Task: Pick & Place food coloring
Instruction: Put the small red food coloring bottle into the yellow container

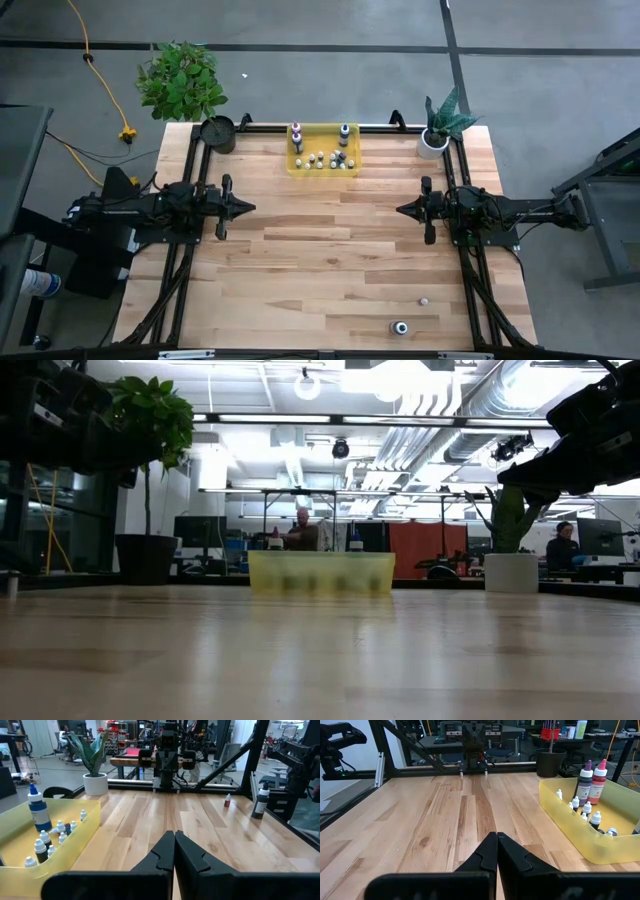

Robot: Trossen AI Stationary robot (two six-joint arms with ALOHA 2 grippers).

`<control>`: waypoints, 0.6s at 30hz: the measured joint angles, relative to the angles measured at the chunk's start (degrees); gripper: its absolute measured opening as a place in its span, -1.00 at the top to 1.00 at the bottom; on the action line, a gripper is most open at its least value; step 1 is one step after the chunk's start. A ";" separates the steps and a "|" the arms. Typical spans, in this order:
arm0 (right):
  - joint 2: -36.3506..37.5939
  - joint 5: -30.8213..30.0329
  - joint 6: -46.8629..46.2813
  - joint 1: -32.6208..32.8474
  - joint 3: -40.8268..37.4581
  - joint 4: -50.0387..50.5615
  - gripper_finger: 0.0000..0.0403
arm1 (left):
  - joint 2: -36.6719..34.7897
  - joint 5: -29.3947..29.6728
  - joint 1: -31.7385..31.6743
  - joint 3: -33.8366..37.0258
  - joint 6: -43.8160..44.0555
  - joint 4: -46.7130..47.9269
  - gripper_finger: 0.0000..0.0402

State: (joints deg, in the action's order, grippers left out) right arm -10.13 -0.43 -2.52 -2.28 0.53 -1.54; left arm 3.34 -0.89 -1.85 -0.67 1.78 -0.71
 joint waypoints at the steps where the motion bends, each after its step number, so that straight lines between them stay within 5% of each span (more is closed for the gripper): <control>1: 0.00 0.00 -0.01 0.00 0.00 0.00 1.00 | -0.01 0.00 0.00 0.00 0.00 0.00 1.00; 18: 0.02 0.58 -2.21 0.00 0.01 -0.66 1.00 | 0.00 0.02 0.00 0.00 0.02 0.02 1.00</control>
State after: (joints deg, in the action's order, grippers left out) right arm -10.11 0.15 -4.73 -2.28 0.54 -2.20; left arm 3.34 -0.86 -1.85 -0.67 1.80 -0.69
